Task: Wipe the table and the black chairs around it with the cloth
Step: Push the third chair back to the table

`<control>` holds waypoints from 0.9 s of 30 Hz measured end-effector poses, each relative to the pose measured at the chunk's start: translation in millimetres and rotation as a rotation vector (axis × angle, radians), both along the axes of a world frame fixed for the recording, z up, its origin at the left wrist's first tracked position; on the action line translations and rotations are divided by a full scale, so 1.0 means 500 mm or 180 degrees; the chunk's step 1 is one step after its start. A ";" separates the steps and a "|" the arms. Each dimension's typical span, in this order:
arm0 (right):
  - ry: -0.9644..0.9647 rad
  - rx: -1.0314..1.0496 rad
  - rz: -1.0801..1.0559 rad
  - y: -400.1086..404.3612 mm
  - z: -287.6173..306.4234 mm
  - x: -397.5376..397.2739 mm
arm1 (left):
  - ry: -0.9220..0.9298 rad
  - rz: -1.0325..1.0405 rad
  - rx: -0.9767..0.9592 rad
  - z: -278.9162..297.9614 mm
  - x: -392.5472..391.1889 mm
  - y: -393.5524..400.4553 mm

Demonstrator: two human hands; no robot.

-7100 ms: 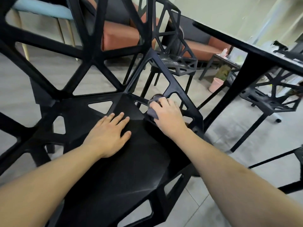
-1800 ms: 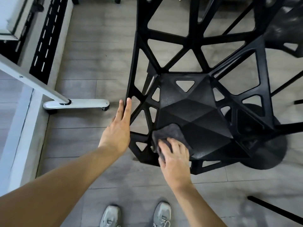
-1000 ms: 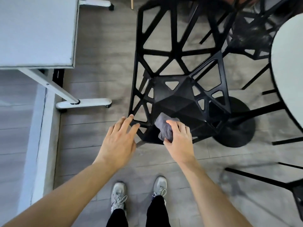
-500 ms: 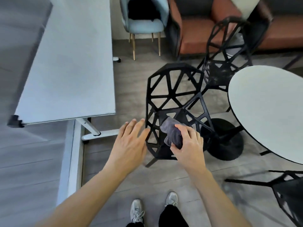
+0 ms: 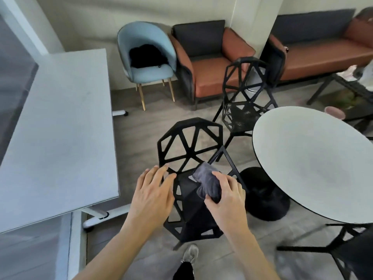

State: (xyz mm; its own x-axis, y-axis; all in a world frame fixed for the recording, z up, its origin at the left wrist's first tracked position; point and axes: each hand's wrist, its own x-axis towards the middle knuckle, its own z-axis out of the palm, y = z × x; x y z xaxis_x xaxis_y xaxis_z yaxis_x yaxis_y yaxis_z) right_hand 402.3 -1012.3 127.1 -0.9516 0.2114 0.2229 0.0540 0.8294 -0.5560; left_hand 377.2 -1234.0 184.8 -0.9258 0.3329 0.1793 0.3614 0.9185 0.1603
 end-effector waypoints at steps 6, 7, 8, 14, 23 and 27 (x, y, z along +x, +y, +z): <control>0.0123 -0.0149 -0.0153 0.070 0.029 -0.160 | -0.0026 -0.0068 -0.0038 0.010 -0.152 0.054; 0.0131 -0.0172 -0.0156 0.082 0.032 -0.182 | -0.0056 -0.0060 -0.0043 0.012 -0.174 0.061; 0.0110 -0.0190 -0.0160 0.094 0.033 -0.203 | -0.0102 -0.0047 -0.0043 0.012 -0.192 0.069; 0.0032 -0.0324 -0.0426 0.157 0.030 -0.265 | -0.0212 -0.0283 -0.0063 0.001 -0.281 0.126; -0.0144 -0.0439 -0.1179 0.196 0.014 -0.343 | -0.0401 -0.0922 -0.0230 -0.012 -0.494 0.208; -0.0195 -0.0379 -0.1633 0.172 0.013 -0.401 | -0.0543 -0.1434 -0.0268 -0.033 -0.635 0.238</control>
